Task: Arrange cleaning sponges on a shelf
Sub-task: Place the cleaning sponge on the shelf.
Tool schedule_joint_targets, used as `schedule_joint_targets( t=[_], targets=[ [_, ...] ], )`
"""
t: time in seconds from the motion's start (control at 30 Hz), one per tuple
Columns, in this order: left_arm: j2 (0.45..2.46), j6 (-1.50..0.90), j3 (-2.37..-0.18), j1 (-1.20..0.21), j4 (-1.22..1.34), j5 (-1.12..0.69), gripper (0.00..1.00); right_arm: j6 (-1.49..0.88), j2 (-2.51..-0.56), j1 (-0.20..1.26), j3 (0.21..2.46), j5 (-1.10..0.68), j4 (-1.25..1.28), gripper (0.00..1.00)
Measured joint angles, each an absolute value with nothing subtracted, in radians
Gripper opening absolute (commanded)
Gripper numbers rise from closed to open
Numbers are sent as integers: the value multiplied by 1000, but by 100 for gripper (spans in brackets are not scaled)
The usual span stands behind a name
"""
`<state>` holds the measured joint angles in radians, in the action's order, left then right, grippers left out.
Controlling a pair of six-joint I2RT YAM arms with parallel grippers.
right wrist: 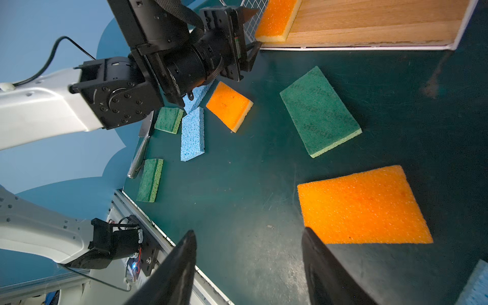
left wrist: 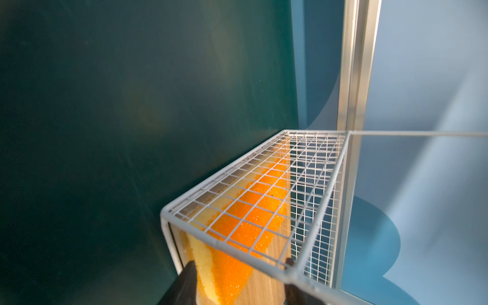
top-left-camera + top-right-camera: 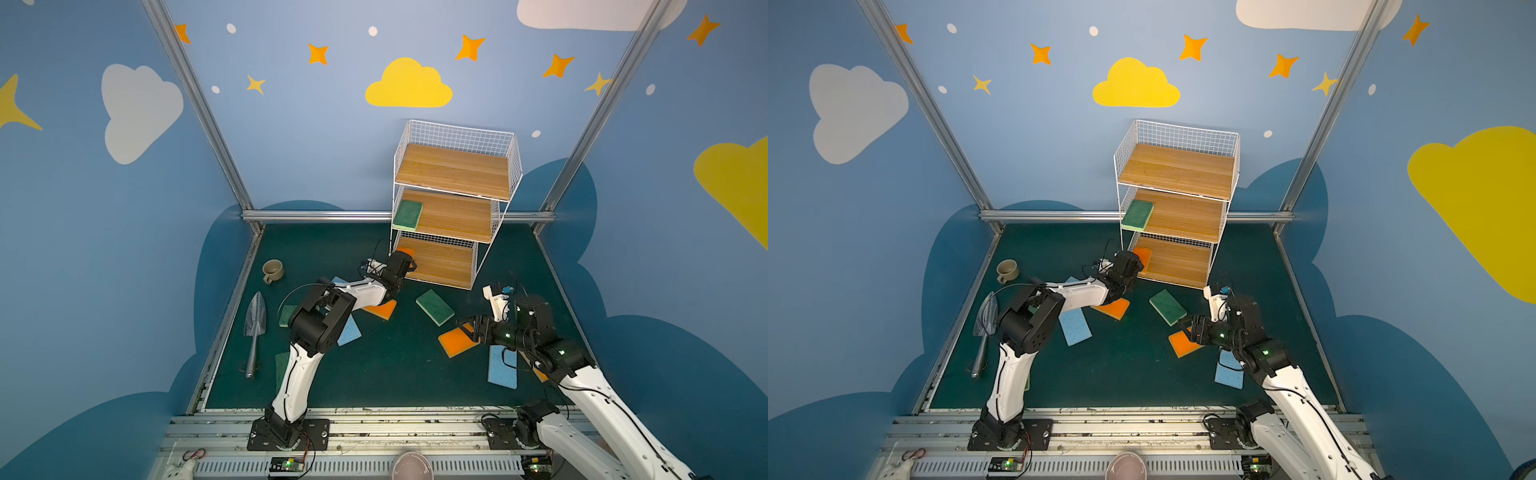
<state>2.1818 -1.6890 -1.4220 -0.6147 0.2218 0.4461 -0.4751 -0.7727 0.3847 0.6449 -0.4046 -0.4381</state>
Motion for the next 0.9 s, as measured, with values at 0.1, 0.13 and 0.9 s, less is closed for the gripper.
schedule_joint_targets(
  t=[0.1, 0.13, 0.9],
  targets=[
    [2173, -1684, -1389, -621, 248, 443, 67, -475, -773, 385, 645, -405, -443, 63],
    [2167, -1681, -1370, -624, 255, 442, 68, -475, -775, 385, 645, -405, -447, 63],
    [1366, -1141, -767, -529, 109, 107, 99, -818, -1286, 618, 764, -264, -206, 63]
  ],
)
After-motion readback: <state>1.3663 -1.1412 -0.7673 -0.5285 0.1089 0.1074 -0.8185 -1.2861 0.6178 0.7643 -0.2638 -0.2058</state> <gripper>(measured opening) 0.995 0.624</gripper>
